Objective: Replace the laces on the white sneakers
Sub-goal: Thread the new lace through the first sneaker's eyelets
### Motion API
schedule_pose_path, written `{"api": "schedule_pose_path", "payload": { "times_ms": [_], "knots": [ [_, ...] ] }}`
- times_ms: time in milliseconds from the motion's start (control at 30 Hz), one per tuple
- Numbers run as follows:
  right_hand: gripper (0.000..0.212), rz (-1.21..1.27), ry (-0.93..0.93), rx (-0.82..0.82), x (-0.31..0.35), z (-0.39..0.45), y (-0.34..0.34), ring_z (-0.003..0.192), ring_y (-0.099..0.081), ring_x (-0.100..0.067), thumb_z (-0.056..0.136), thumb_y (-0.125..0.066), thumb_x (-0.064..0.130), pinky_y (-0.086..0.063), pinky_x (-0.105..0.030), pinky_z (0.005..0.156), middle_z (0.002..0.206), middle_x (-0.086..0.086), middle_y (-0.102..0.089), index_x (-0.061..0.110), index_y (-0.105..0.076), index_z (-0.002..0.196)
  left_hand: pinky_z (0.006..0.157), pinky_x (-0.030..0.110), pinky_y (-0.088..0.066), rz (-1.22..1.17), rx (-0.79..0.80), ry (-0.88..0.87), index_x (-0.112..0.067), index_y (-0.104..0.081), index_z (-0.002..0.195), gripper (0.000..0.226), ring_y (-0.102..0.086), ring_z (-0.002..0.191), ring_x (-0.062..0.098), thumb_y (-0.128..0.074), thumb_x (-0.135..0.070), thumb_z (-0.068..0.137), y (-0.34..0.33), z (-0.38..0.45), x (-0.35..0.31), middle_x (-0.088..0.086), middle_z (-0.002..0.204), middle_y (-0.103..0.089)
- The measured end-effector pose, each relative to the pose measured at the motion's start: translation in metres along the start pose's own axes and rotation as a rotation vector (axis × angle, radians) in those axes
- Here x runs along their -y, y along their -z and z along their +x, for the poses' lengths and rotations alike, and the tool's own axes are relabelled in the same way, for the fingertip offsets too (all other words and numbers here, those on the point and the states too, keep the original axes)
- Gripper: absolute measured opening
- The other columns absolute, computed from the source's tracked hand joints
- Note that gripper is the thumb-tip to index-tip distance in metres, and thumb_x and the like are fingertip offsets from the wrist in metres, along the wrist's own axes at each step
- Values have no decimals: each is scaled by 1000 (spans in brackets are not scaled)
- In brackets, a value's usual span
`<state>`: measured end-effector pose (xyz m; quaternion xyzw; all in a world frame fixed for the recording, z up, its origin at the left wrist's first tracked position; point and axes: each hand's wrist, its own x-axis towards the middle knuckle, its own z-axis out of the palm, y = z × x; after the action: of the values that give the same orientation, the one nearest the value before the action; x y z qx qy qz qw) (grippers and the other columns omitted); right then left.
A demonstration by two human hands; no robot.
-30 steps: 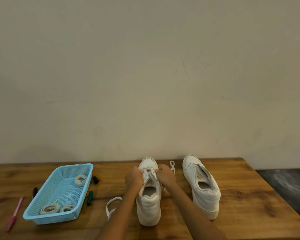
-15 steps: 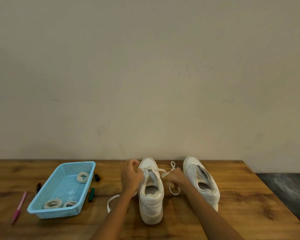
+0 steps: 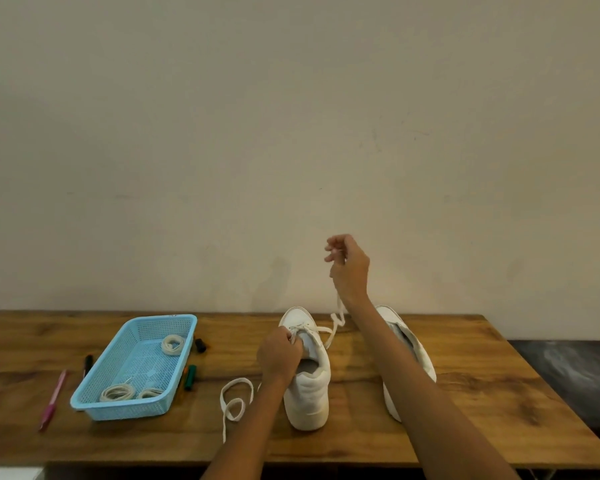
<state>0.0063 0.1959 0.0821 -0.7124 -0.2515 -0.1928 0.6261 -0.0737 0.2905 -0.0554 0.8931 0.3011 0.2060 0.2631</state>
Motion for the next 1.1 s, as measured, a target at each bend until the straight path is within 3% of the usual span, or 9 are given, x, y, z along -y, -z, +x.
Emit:
{"api": "schedule_pose_path", "payload": {
  "times_ms": [100, 200, 333, 433, 533, 700, 800, 967, 1100],
  "knots": [
    [30, -182, -169, 292, -29, -20, -11, 63, -60, -20, 86, -40, -15, -52, -21, 52, 85, -12, -63, 8, -59, 82, 55, 19, -38, -97, -47, 67, -13, -65, 87, 25, -54, 71, 11, -50, -32, 94, 3, -2, -1, -1, 78, -61],
    [24, -201, -281, 414, -44, -41, -26, 58, -60, -20, 87, -45, -11, -55, -34, 63, 79, -10, -61, 7, -61, 92, 56, 18, -35, -121, -70, 105, -14, -64, 88, 28, -55, 73, 12, -46, -33, 96, 4, -2, -2, -1, 79, -58],
    [18, -499, -291, 417, -68, -69, -42, 87, -64, -21, 91, -52, 3, -51, -27, 80, 96, -9, -69, 2, -69, 98, 56, 20, -32, -113, -57, 136, -10, -63, 89, 27, -51, 72, 13, -44, -28, 97, 3, 1, 0, 1, 80, -59],
    [19, -485, -287, 372, -82, -87, -47, 86, -64, -17, 90, -54, 10, -48, -21, 80, 94, -7, -72, 6, -72, 94, 56, 20, -37, -169, -45, 164, -17, -59, 83, 21, -53, 73, 13, -45, -25, 96, 3, 3, 1, 0, 80, -59],
    [17, -474, -306, 368, -82, -86, -51, 88, -63, -16, 93, -53, 12, -38, -15, 72, 97, -5, -70, 9, -70, 96, 51, 16, -31, -188, -50, 160, -19, -58, 81, 21, -51, 71, 12, -44, -23, 96, 3, 3, 1, -1, 78, -57],
    [21, -531, -337, 405, -86, -82, -53, 95, -62, -17, 94, -47, 8, -28, -17, 62, 102, -4, -69, 10, -66, 100, 50, 19, -30, -194, -61, 159, -17, -59, 79, 23, -48, 68, 13, -44, -21, 95, 4, 2, 0, 0, 74, -56],
    [21, -551, -330, 427, -86, -82, -54, 96, -61, -17, 94, -46, 8, -22, -19, 64, 102, -4, -69, 10, -66, 100, 52, 22, -32, -173, -58, 143, -16, -61, 81, 24, -50, 69, 14, -44, -23, 96, 5, 2, 0, 1, 75, -57],
    [19, -497, -366, 383, -85, -83, -53, 91, -62, -18, 94, -48, 8, -37, -19, 69, 100, -6, -69, 9, -67, 97, 51, 21, -30, -159, -53, 140, -14, -62, 83, 25, -50, 70, 14, -43, -23, 96, 7, 0, -1, 2, 76, -58],
    [20, -518, -354, 430, -82, -85, -53, 91, -62, -17, 94, -48, 10, -27, -19, 66, 99, -4, -70, 11, -68, 99, 49, 17, -28, -150, -56, 136, -13, -64, 86, 26, -50, 69, 13, -43, -24, 97, 6, -1, -1, 1, 77, -58]
  ]
}}
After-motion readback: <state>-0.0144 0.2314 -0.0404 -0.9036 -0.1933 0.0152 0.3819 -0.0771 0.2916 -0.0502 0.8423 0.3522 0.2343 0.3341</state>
